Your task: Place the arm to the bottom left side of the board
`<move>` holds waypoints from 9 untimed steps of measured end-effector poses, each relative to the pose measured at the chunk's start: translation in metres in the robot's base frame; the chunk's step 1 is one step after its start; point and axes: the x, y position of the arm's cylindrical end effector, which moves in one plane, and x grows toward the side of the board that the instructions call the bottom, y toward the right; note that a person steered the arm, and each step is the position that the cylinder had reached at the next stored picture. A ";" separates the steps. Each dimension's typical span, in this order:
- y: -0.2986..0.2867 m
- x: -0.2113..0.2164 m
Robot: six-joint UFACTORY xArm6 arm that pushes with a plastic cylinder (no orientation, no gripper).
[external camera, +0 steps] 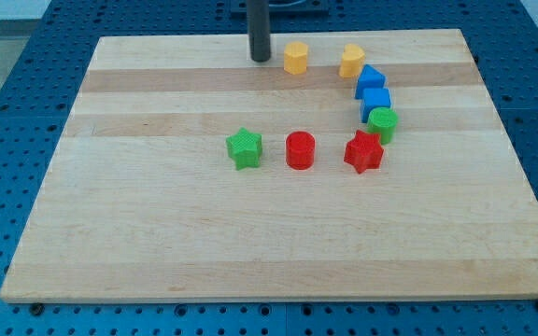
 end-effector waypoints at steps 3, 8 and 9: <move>-0.039 0.002; -0.206 0.048; -0.240 0.146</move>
